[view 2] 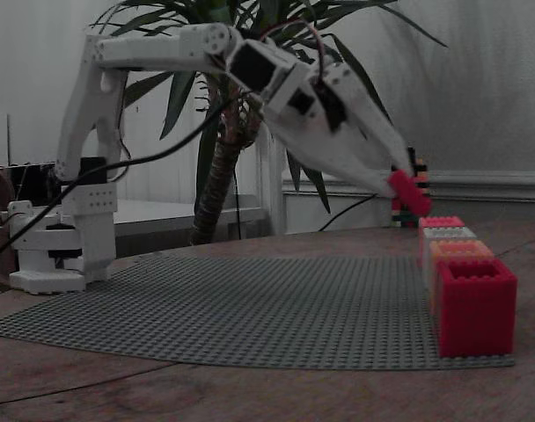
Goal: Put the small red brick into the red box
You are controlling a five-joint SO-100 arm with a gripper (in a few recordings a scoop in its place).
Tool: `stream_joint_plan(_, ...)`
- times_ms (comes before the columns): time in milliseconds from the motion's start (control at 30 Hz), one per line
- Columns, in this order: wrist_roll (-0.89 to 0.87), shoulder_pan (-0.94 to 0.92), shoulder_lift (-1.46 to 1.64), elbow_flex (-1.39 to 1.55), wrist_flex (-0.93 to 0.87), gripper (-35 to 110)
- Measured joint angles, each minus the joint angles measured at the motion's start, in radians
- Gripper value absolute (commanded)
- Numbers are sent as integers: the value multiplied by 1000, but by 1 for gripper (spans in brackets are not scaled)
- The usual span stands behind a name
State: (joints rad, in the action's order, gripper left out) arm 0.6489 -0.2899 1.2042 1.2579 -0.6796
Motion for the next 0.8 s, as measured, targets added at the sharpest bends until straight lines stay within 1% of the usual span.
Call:
stream_joint_plan(133,-6,-12,-107,-63,60,0)
stream_joint_plan(500,-18,-14,-288,-186,127,0)
stream_joint_plan(633,-32,-8,-331,-218,146,9)
stream_joint_plan(800,-26,0,-348,-230,144,15)
